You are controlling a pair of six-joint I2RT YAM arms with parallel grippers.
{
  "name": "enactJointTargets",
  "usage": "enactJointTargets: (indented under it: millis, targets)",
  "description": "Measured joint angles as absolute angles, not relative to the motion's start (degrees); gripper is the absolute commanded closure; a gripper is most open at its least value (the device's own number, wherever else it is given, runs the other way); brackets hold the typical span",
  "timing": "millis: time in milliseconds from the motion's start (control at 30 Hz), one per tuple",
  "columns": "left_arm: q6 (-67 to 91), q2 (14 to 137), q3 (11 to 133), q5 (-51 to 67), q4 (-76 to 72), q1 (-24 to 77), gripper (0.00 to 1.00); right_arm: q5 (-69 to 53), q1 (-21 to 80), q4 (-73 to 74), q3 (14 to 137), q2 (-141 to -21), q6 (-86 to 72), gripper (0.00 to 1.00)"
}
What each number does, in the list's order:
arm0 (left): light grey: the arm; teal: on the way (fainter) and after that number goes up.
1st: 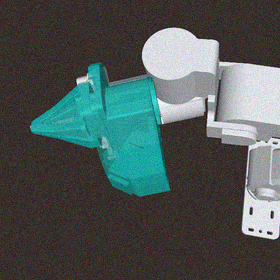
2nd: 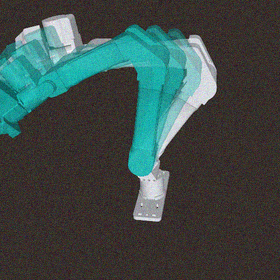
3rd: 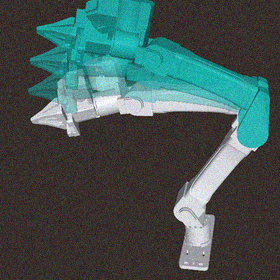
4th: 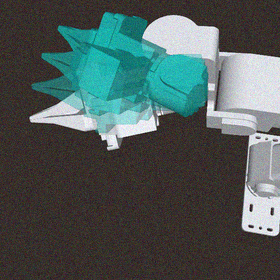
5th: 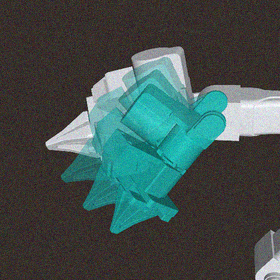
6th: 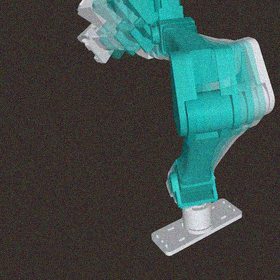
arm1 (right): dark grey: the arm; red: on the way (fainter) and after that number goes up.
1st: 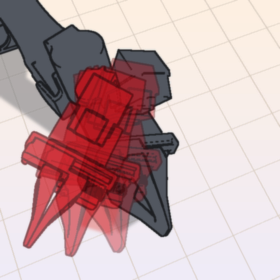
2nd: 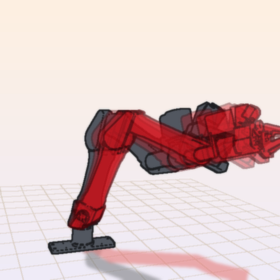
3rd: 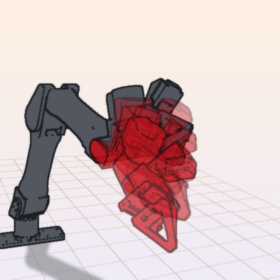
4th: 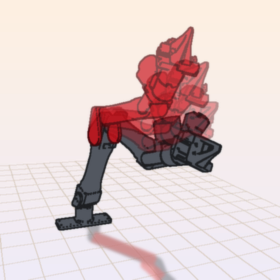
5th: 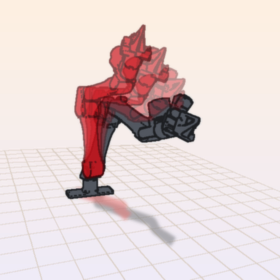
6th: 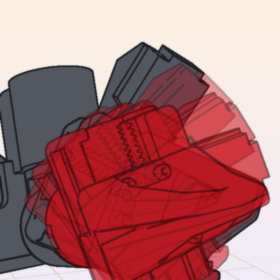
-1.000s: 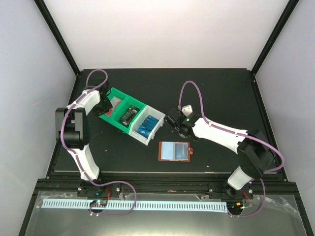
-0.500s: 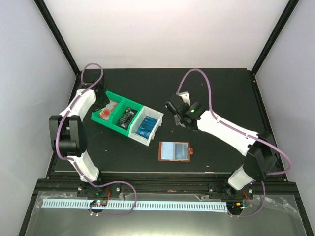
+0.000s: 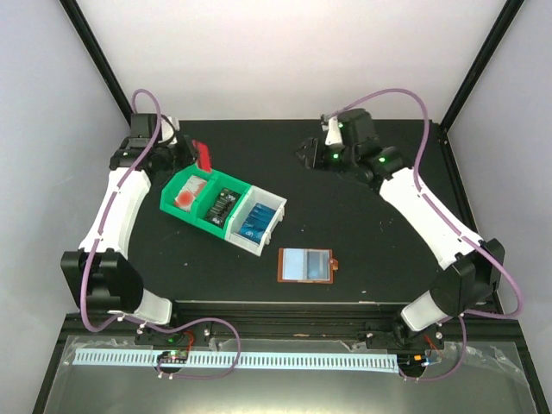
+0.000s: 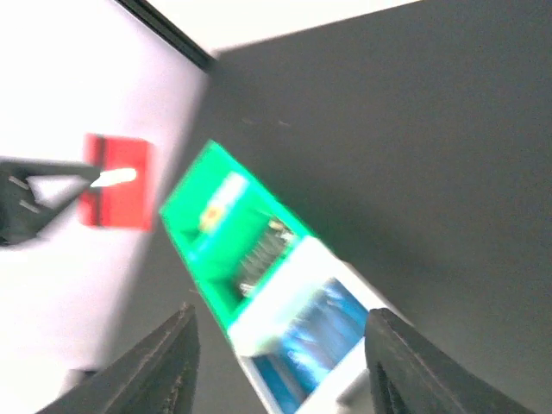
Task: Put the credit cards into the card holder
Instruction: Pick up the credit card from the storage box.
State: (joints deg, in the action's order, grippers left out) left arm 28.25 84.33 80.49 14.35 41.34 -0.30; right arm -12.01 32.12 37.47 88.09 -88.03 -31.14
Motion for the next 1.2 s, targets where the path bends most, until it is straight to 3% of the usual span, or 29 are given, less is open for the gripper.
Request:
enactJointTargets:
  millis: [267,500,733,900,1200]
  targets:
    - [30.5,83.4,80.2,39.6,29.9,7.4,0.98,-35.3,27.2,15.8,79.4,-86.6,-46.9,0.24]
    - [42.5,77.9,73.9,48.8,14.3,17.1,0.99,-41.0,27.4,9.0,73.8,-81.6,-53.1,0.24]
    - [52.3,75.3,68.2,50.4,5.2,22.9,0.99,-43.5,28.9,4.6,68.3,-75.4,-56.6,0.37]
    - [56.6,71.4,60.7,50.6,0.1,26.5,0.99,-43.1,30.7,3.4,61.2,-69.6,-57.1,0.6]
    - [59.9,65.4,50.0,49.5,-6.2,30.5,0.95,-42.3,31.3,-1.9,46.4,-60.1,-57.5,0.89]
